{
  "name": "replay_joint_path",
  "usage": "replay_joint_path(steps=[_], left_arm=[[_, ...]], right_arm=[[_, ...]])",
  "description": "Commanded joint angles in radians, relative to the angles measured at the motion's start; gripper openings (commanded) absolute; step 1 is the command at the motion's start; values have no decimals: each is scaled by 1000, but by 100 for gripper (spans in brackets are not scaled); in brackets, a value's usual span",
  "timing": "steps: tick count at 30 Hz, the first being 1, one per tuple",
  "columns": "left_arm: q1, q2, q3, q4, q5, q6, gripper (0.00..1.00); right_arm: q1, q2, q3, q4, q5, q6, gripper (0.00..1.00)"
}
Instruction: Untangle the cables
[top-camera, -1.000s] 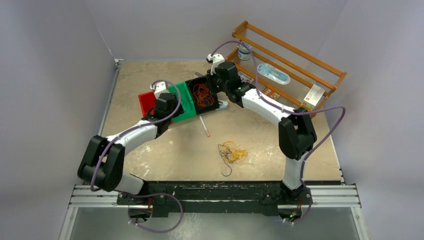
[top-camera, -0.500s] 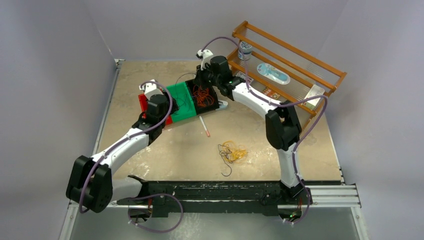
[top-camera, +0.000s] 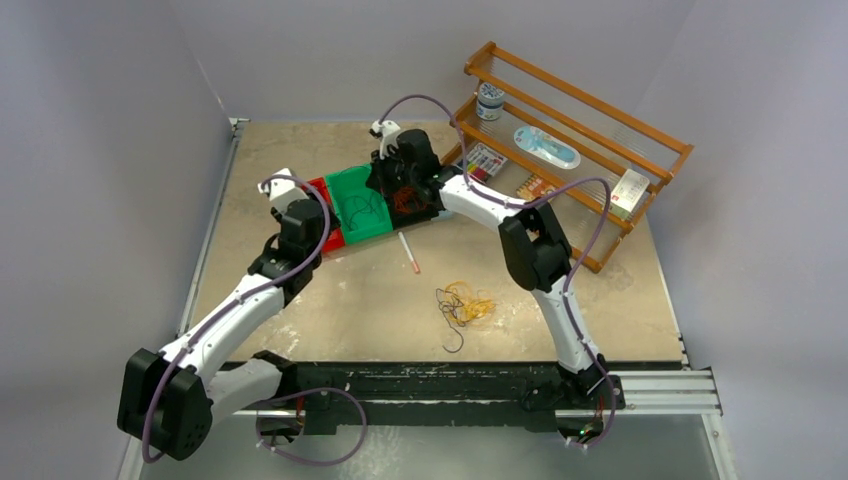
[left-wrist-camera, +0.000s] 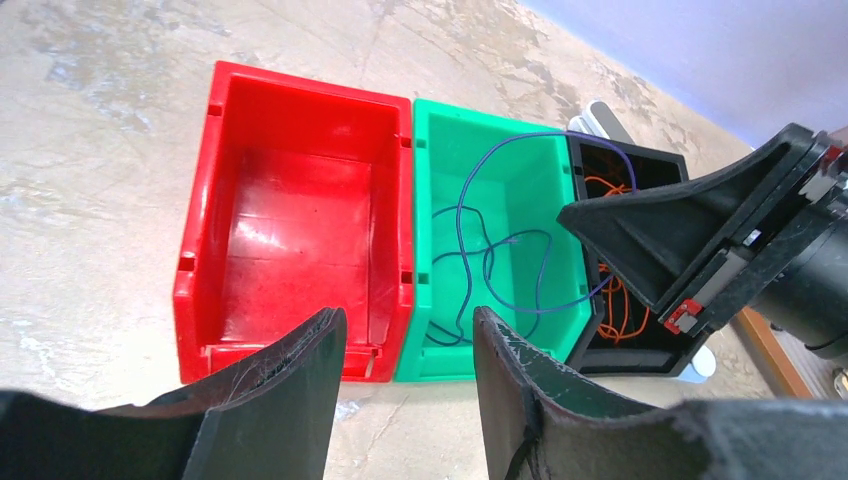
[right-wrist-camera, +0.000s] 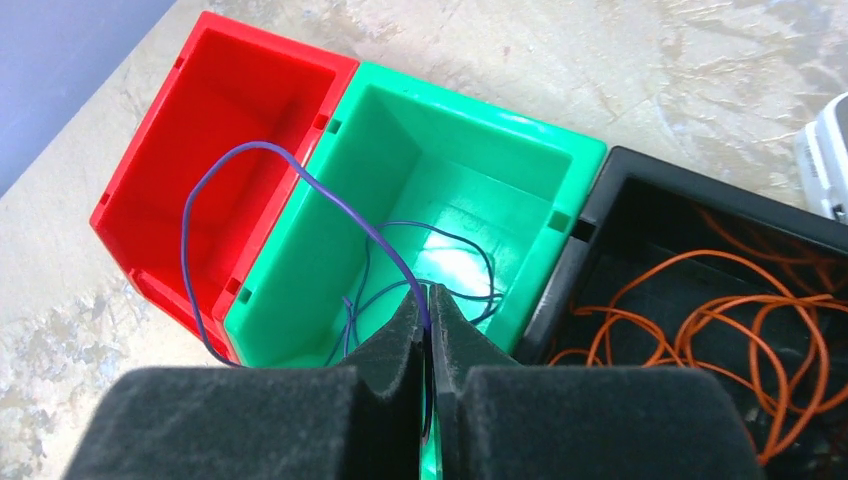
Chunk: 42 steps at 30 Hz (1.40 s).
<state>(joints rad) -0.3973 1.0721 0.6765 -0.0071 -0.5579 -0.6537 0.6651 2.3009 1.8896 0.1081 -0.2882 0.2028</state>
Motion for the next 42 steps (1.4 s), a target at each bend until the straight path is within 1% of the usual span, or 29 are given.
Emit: replay_joint_path(steps=[1,3,6,7,10,20,25,28,31,35,38,42], left_arm=[[6,-35,6,-12,-64,2,49],[6,-37,7,-15,-68,2,49],[5,-34,7,-17,-66,-1,49],[5,-33,9,-19,-66,-1,49],[5,-35,9,-22,-69,-3,49],[5,-41,15,-31,-57,1,49],[5,-9,26,-23,22,9,49],[6,21,35,5,92,20,49],[6,71,64,34,168,21,49],[6,176,131,72,235,-6,49],[6,245,188,97,251,-50,50],[8,334,262,95,237,-110,50]], right_arm=[[12,-1,80,48,-36,5,5],[16,15,104,43,-57,-4,12],[23,19,111,45,-71,-19,26],[25,15,109,47,-69,-22,30],[25,-7,90,53,-46,-29,35],[25,-148,-48,93,10,-56,37],[25,-228,-166,83,31,-80,36],[25,-300,-264,79,89,-90,36],[19,-395,-395,115,139,-79,36],[11,-508,-549,146,144,-39,36],[11,-562,-647,172,132,-5,36],[11,-613,-757,200,129,35,35]])
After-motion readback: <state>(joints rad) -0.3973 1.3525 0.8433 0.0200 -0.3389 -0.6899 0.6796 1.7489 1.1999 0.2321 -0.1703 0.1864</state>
